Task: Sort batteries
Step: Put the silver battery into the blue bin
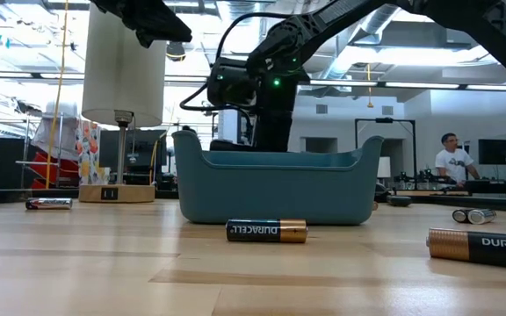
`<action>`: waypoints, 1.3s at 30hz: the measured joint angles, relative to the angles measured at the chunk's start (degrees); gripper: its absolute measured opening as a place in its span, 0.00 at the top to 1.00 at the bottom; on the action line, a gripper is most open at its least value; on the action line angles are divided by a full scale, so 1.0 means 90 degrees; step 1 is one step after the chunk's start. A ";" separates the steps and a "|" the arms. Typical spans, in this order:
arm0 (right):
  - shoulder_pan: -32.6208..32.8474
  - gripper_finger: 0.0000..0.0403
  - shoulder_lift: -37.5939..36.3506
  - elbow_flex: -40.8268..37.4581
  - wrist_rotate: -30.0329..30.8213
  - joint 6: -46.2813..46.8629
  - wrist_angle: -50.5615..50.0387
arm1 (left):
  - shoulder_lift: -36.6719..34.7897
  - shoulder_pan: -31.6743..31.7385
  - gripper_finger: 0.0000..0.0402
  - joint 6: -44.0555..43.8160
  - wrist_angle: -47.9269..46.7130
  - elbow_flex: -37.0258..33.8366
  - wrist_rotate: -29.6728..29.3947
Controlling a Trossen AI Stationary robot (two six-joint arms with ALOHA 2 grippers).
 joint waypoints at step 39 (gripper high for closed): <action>0.0183 0.88 -0.0017 0.0000 -0.0227 -0.0879 0.0034 | 0.0002 0.0002 0.80 -0.0535 -0.0346 0.0000 -0.0588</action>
